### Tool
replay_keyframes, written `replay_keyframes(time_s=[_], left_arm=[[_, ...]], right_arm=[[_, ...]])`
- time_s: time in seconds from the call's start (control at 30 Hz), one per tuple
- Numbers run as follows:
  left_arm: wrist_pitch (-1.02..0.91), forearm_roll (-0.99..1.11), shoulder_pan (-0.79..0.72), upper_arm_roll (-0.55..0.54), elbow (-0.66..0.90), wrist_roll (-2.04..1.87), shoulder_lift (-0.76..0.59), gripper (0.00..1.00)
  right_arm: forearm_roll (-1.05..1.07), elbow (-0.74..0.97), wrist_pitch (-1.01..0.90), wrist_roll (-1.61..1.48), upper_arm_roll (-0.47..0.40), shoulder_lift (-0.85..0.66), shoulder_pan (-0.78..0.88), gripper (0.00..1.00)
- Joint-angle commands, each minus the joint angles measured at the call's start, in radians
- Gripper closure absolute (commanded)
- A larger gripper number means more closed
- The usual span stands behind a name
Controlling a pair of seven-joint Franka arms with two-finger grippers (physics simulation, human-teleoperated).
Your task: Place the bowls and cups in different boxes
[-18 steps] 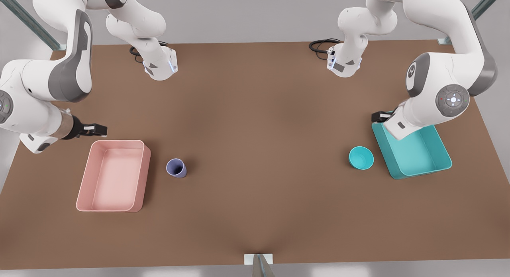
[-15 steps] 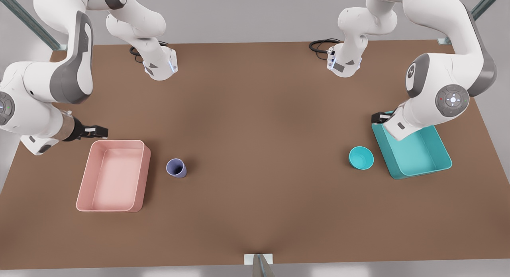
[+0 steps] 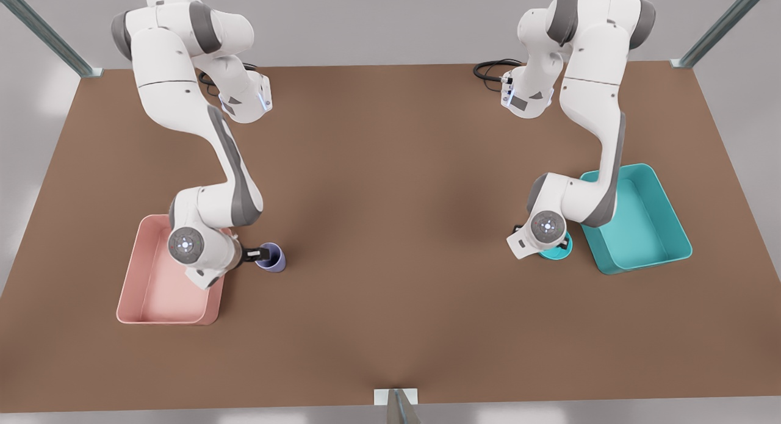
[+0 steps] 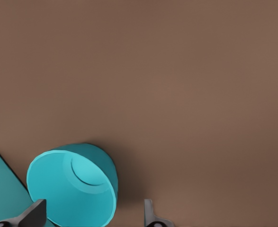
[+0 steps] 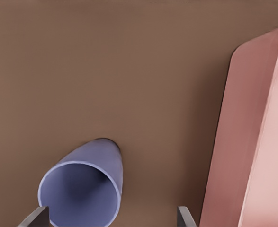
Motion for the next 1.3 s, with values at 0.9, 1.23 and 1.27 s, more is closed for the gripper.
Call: replay_keyframes(time_s=[0.9,1.23,1.27], left_arm=[[-0.318,-0.073,0.122,0.199,0.277,0.004,-0.1,0.79],[0.029,-0.074,0.207,0.212,-0.01,0.011,-0.019,0.79],[0.049,-0.074,0.213,0.219,-0.016,0.011,-0.019,0.79]], right_arm=[[0.027,-0.072,0.095,0.01,0.001,-0.051,-0.082,0.79],[0.016,0.066,-0.08,-0.425,-0.009,0.005,-0.358,0.79],[0.023,0.066,-0.066,-0.42,-0.009,0.03,-0.358,0.79]])
